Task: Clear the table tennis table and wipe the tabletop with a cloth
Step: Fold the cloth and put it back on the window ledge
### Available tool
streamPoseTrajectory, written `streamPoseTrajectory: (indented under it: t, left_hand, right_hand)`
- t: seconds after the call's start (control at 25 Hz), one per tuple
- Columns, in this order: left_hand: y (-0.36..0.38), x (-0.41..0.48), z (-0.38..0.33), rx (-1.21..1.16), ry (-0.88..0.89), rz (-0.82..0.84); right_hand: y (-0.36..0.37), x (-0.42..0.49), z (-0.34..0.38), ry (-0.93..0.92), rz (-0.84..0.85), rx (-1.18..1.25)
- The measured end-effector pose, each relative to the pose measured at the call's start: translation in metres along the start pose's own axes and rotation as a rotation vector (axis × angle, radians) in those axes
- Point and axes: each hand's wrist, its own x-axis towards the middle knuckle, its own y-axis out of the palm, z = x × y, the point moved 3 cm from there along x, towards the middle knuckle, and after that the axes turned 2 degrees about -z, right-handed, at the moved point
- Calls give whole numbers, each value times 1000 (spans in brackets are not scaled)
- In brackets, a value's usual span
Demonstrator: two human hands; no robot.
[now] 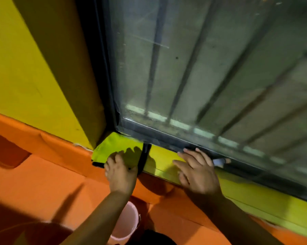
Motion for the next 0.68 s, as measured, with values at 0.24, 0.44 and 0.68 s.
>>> streamPoseTrajectory:
  t: [0.24, 0.44, 0.68]
  left_hand:
    - [37, -46, -38, 13, 248, 272]
    - [33, -55, -29, 33, 277, 283]
    - [6, -44, 13, 101, 152, 219]
  right_hand:
    - [-25, -49, -52, 274, -15, -232]
    - [-23, -41, -64, 257, -6, -230]
    - [-8, -13, -37, 139, -21, -225]
